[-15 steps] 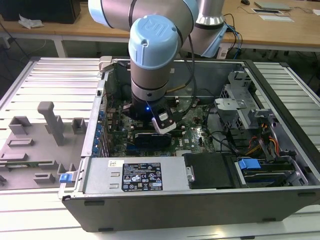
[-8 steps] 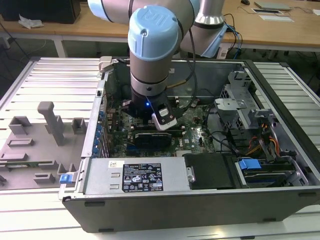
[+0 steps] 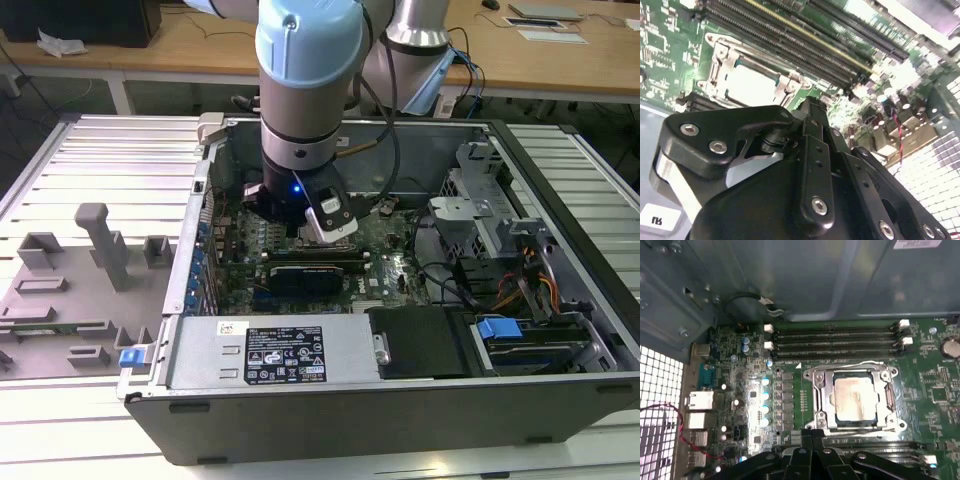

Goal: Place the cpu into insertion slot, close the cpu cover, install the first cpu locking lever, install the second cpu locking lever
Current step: 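Install the second cpu locking lever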

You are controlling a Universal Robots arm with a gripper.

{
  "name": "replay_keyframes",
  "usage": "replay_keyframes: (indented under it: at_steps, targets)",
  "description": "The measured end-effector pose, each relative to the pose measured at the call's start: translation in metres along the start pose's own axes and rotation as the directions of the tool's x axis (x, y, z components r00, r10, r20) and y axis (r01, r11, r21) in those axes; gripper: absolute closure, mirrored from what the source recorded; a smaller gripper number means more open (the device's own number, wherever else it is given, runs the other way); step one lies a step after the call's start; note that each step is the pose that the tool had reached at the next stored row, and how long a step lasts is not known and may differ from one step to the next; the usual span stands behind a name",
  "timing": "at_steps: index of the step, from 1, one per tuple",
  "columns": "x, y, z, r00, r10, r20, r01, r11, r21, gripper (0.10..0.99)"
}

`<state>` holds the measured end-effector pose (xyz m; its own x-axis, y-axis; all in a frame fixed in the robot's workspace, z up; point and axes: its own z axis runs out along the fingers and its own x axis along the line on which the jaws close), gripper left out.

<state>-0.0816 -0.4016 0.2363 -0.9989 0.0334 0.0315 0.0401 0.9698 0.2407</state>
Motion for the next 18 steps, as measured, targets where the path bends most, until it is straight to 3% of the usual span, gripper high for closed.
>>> replay_keyframes:
  at_steps: [2, 3, 4, 6, 8, 10, 12, 15, 18]
  targets:
    - [-0.0016, 0.0002, -0.0004, 1.0, 0.002, -0.0011, -0.002, 0.9996, 0.028, 0.98]
    - [-0.0041, 0.0003, -0.0006, 1.0, 0.004, -0.0023, -0.004, 0.9989, 0.047, 0.98]
    - [-0.0087, 0.0005, -0.0007, 1.0, 0.006, -0.003, -0.006, 0.9985, 0.054, 0.98]
    - [-0.0148, 0.0007, -0.0008, 1.0, 0.008, -0.0033, -0.008, 0.9984, 0.056, 0.98]
    - [-0.0271, 0.0012, -0.0011, 0.9999, 0.011, -0.0045, -0.011, 0.9983, 0.058, 0.98]
    - [-0.0344, 0.0015, -0.0013, 0.9999, 0.012, -0.0055, -0.012, 0.9982, 0.06, 0.98]
    - [-0.0408, 0.0021, -0.0013, 0.9999, 0.015, -0.0059, -0.015, 0.9975, 0.068, 0.98]
    - [-0.0451, 0.0075, -0.0002, 0.9999, 0.016, -0.0052, -0.016, 0.9964, 0.083, 0.98]
    - [-0.0458, 0.0144, 0.0016, 0.9999, 0.016, -0.0049, -0.016, 0.9959, 0.09, 0.98]
